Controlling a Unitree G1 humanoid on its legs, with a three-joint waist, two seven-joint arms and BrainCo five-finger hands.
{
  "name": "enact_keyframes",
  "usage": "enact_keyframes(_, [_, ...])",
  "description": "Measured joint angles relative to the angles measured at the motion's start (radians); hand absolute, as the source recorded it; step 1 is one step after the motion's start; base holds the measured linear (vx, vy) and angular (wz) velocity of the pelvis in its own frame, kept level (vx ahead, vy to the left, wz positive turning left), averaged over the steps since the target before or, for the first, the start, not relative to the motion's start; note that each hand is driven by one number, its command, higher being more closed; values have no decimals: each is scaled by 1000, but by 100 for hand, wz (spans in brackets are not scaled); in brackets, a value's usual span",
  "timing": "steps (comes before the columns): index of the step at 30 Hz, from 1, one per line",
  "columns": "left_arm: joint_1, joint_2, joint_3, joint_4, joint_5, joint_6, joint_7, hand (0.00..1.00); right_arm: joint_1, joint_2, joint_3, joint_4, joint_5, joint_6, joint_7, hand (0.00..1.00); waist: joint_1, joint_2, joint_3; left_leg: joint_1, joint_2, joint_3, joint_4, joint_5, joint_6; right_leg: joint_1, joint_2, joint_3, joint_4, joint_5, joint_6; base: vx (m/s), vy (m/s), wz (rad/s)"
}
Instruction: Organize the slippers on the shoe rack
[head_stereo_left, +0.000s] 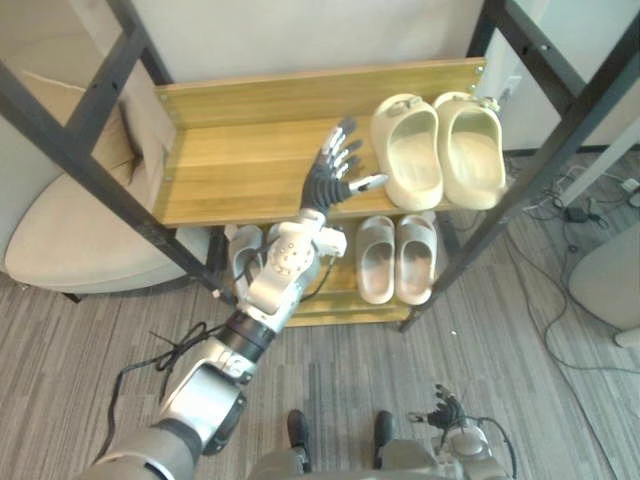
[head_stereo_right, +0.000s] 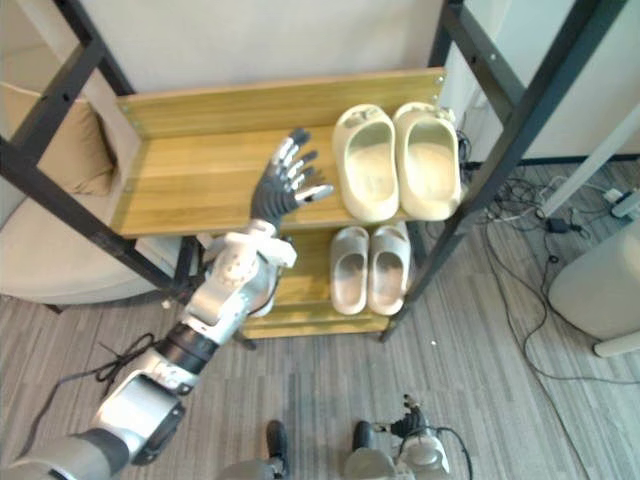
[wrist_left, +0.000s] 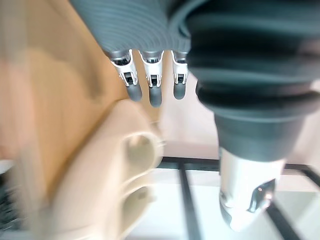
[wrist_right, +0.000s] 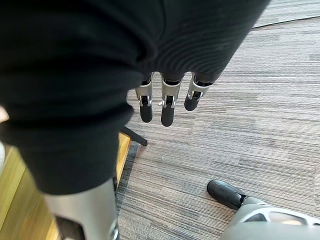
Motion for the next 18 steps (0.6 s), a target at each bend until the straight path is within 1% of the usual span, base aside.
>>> enact_keyframes(3, [35,11,-4,-109,-9,-10,-21,0,-1,0,1,0,0,-1,9,0,16,2,-2,-1,-5,-6,0,1,2,2,-4,-6,0,-1,2,-2,11,6])
enact_keyframes(7, [119,31,-5,-223,-41,-12,-58,0,-1,-3,1,5,0,-3,20,0,21,7,-7,-2,-14,-26,0,4,6,13,-11,-22,0,-5,7,3,13,16])
enact_keyframes(8, [150,40,-5,-259,-50,-12,-62,0,-1,-4,2,12,0,-3,21,0,28,7,-10,0,-15,-28,0,4,6,17,-12,-24,0,-7,8,1,11,11])
enact_keyframes(10, [217,63,-5,-324,-69,-15,-77,0,0,-7,2,35,0,-4,24,0,40,7,-26,-1,-16,-31,0,4,6,18,-12,-28,0,-10,11,12,5,9])
enact_keyframes(13, [342,102,-4,-407,-97,-17,-113,0,4,-7,2,48,0,-4,26,0,44,8,-43,1,-20,-55,0,4,6,31,-13,-45,0,-17,13,12,-4,21])
enact_keyframes(15, [422,112,1,-435,-110,-17,-133,0,7,-7,3,60,0,-5,26,0,56,8,-57,1,-20,-55,0,4,6,32,-13,-46,0,-19,12,6,-5,6])
enact_keyframes(16, [489,114,9,-455,-119,-17,-151,0,7,-9,2,70,0,-5,26,0,67,9,-62,4,-20,-56,0,3,6,36,-11,-50,0,-20,12,8,-6,4])
enact_keyframes(17, [513,118,12,-459,-119,-17,-158,0,8,-10,2,70,-1,-5,26,0,71,9,-62,5,-20,-57,0,3,6,38,-11,-51,0,-21,12,-5,-12,5])
enact_keyframes(18, [582,143,20,-473,-127,-16,-174,0,10,-10,3,70,-1,-5,27,0,77,10,-63,9,-19,-61,0,3,6,42,-10,-54,0,-21,11,0,0,0])
